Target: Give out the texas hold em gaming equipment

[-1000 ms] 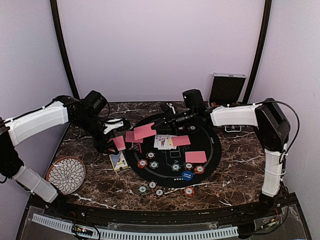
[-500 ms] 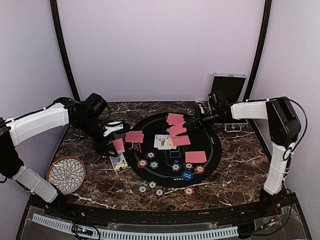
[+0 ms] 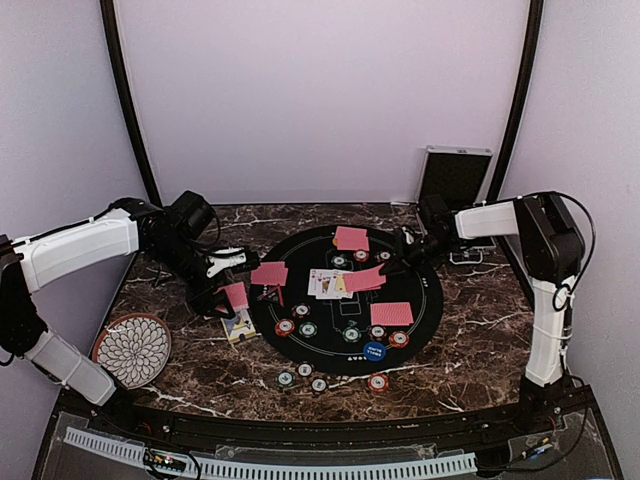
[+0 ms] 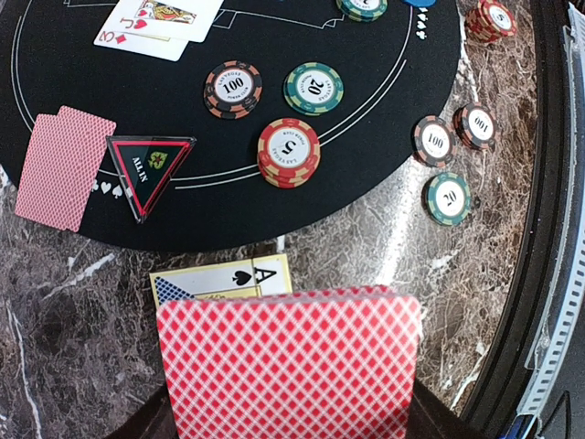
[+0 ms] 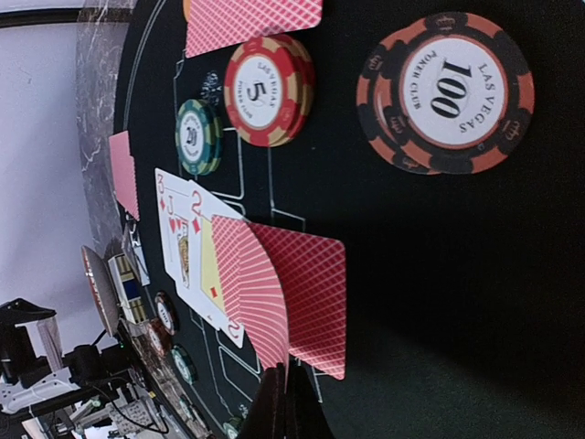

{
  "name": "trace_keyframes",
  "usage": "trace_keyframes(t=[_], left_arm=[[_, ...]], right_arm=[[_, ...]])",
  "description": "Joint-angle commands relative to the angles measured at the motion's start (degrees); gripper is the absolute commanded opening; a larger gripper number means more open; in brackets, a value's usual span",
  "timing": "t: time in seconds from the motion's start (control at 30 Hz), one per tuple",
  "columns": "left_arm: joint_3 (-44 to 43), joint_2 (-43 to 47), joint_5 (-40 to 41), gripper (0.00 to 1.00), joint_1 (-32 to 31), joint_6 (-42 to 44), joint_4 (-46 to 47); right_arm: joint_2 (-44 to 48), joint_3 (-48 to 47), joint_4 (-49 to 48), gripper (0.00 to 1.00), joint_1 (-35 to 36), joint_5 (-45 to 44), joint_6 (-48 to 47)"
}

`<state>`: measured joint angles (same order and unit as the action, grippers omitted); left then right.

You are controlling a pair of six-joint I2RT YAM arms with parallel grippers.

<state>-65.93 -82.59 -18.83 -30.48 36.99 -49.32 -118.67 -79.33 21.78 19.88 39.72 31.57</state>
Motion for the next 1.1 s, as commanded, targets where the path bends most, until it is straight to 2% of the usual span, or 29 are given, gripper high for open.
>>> trace_keyframes(t=[0.0,0.2,0.27,0.53,0.7,1.07], left_arm=[[0.6,1.8,-0.9,0.0,0.4,-0.1,0.5],[1.3,1.5,-0.8,0.0,0.4,0.1,0.8],[1.4,1.4,-0.8,0.0,0.3,0.1,1.0],[2.3,1.2,-0.6,0.0,0.3,-0.2,2.1],[4.2,1.2,-0.1,0.0,0.3,-0.4,3.5],[10.4,0.3,1.1,0.0,1.8,-0.3,8.9]], right_arm=[[-1.2,-2.8,3.8,0.0,-0.3,-3.8,-3.6],[-2.4,-4.6,8.6,0.01,-0.3,-7.9,-7.2],[-2.5,-5.2,10.1,0.08,-0.1,-9.3,-8.1],[-1.9,-6.3,13.3,0.22,-0.1,-13.8,-9.9],[0.5,-7.0,15.0,0.35,0.2,-17.5,-10.3],[6.7,-3.9,12.5,0.41,3.0,-19.7,-7.5]])
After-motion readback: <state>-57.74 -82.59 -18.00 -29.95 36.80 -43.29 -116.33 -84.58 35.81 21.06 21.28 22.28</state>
